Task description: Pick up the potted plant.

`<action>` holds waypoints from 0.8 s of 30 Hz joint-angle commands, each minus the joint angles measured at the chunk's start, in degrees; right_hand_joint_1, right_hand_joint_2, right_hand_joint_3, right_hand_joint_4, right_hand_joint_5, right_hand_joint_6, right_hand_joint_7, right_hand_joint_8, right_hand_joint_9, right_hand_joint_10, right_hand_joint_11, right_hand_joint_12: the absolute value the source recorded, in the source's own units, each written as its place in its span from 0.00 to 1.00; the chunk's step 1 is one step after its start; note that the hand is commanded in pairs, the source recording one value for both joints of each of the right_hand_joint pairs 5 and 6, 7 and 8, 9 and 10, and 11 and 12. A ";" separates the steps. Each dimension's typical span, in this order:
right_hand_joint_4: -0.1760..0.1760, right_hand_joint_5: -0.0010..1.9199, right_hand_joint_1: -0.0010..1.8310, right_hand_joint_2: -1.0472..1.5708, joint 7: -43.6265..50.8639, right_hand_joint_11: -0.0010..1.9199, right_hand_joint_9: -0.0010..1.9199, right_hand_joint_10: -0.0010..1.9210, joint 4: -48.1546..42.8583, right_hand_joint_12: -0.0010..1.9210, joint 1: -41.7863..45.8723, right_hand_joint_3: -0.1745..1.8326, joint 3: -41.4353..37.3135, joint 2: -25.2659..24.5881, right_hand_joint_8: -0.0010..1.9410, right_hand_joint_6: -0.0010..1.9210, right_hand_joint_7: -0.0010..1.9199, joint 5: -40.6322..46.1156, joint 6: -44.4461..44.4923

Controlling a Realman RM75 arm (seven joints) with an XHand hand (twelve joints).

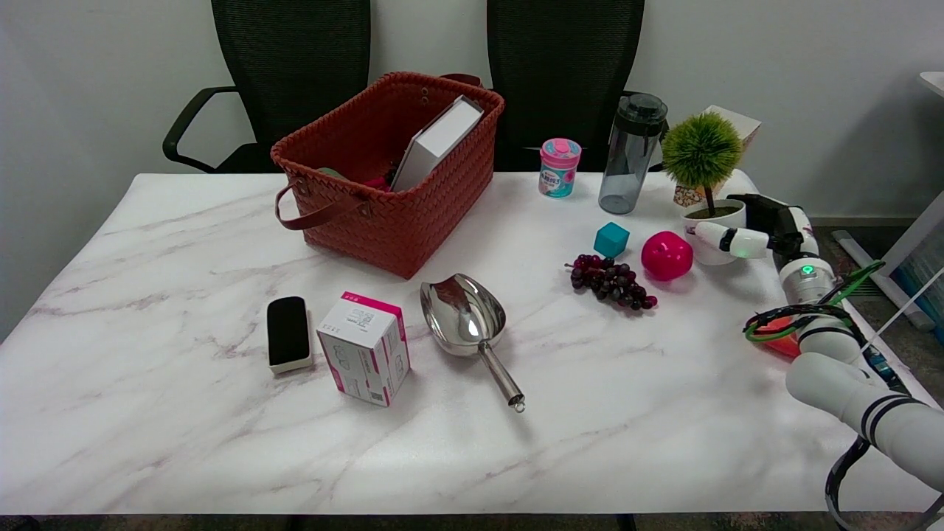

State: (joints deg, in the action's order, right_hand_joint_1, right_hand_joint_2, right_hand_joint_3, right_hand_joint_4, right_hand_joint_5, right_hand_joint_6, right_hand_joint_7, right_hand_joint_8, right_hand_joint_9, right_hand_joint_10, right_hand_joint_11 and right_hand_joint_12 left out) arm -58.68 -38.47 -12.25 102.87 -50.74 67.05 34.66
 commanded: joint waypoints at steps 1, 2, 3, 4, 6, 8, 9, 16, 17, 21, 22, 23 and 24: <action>0.50 0.39 0.64 0.55 0.00 0.28 0.39 0.39 -0.11 0.28 1.20 0.44 -0.28 -0.14 0.48 0.39 0.49 0.77 0.91; 0.50 0.39 0.64 0.55 0.00 0.28 0.39 0.39 -0.11 0.28 1.29 0.44 -0.28 -0.14 0.48 0.39 0.49 0.77 0.91; 0.50 0.39 0.64 0.55 0.00 0.28 0.39 0.39 -0.11 0.28 1.36 0.44 -0.28 -0.14 0.49 0.39 0.49 0.77 0.91; 0.50 0.39 0.64 0.55 0.00 0.29 0.39 0.39 -0.03 0.29 1.36 0.44 -0.28 -0.14 0.49 0.39 0.49 0.77 0.99; 0.50 0.38 0.64 0.56 0.00 0.29 0.40 0.40 0.04 0.29 1.44 0.43 -0.28 -0.14 0.49 0.38 0.50 0.86 1.23; 0.50 0.38 0.64 0.56 0.00 0.29 0.40 0.40 -0.03 0.29 1.68 0.43 -0.28 -0.14 0.49 0.38 0.50 1.49 1.47; 0.50 0.38 0.64 0.56 0.00 0.30 0.41 0.41 -0.03 0.30 1.68 0.43 -0.28 -0.14 0.50 0.38 0.50 1.65 1.55; 0.50 0.39 0.65 0.60 0.00 0.33 0.49 0.49 -0.03 0.33 2.16 0.39 -0.28 -0.14 0.52 0.39 0.53 1.89 2.67; 0.50 0.39 0.65 0.61 0.00 0.34 0.50 0.50 -0.03 0.34 2.32 0.38 -0.28 -0.14 0.53 0.39 0.54 1.89 2.91; 0.50 0.39 0.66 0.61 0.00 0.34 0.51 0.51 -0.03 0.34 2.56 0.37 -0.28 -0.14 0.54 0.39 0.55 1.89 3.79; 0.50 0.39 0.66 0.61 0.00 0.34 0.51 0.51 -0.03 0.34 2.56 0.37 -0.28 -0.14 0.54 0.39 0.55 1.97 4.03; 0.50 0.39 0.66 0.61 0.00 0.34 0.51 0.51 0.05 0.34 2.64 0.37 -0.28 -0.14 0.54 0.39 0.55 1.97 4.11; 0.50 0.39 0.66 0.61 0.00 0.34 0.52 0.51 0.13 0.34 2.64 0.37 -0.28 -0.14 0.55 0.39 0.55 1.97 4.18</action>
State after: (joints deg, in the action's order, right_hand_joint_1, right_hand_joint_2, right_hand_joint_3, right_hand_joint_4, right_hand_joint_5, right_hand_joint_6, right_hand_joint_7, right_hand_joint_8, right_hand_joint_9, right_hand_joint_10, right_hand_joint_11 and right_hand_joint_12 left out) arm -58.69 -38.51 -10.57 102.66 -50.85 68.46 36.70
